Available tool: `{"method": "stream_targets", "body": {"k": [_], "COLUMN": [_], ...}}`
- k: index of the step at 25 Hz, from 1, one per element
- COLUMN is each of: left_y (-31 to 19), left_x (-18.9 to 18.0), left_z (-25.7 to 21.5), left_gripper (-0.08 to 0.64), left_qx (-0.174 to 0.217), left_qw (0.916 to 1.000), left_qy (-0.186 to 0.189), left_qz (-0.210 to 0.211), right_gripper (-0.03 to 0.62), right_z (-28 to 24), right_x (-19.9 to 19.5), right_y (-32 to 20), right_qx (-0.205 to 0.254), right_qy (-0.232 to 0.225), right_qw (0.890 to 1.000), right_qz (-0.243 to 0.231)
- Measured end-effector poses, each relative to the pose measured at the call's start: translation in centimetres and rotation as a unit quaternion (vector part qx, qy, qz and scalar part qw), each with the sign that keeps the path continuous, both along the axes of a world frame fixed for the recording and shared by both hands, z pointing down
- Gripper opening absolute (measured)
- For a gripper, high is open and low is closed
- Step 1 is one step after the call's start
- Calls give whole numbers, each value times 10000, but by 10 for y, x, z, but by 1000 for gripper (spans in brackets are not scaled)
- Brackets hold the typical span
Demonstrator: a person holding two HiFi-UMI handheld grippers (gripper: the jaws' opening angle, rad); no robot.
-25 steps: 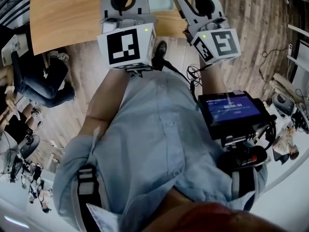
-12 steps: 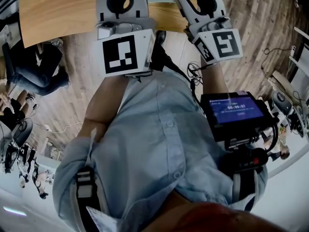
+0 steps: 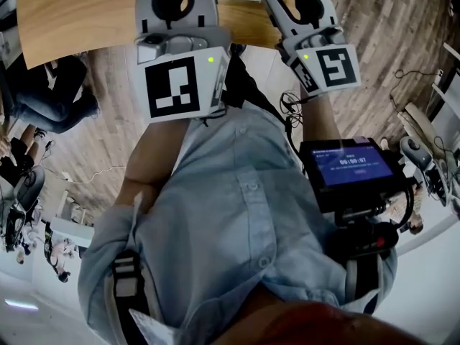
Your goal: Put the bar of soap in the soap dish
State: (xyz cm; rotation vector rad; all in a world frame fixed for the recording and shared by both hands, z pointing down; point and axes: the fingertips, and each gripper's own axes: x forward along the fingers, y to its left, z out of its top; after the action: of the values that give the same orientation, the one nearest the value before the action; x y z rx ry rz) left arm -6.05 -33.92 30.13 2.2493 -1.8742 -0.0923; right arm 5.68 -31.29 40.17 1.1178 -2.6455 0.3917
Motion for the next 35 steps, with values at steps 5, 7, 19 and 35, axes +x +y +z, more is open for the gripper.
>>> {"method": "stream_targets", "body": {"k": [5, 7, 19, 35], "left_y": [6, 6, 9, 17], "left_x": [-5, -7, -13, -24], "left_z": [2, 1, 1, -3], "left_gripper": [6, 6, 6, 6], "left_qx": [-127, -141, -242, -322], "left_qw": [9999, 9999, 9996, 9992], "left_qy": [-15, -15, -39, -47], "left_qz": [-57, -83, -116, -219], "right_gripper": [187, 187, 187, 187], "right_z": [11, 16, 21, 27], "right_x": [2, 4, -9, -29], "right_y": [10, 12, 20, 36], "right_qx": [-117, -196, -46, 476], "right_qy": [226, 342, 472, 1591], "right_qw": [9997, 9992, 9988, 9801], "right_qz": [-44, -1, -135, -1088]}}
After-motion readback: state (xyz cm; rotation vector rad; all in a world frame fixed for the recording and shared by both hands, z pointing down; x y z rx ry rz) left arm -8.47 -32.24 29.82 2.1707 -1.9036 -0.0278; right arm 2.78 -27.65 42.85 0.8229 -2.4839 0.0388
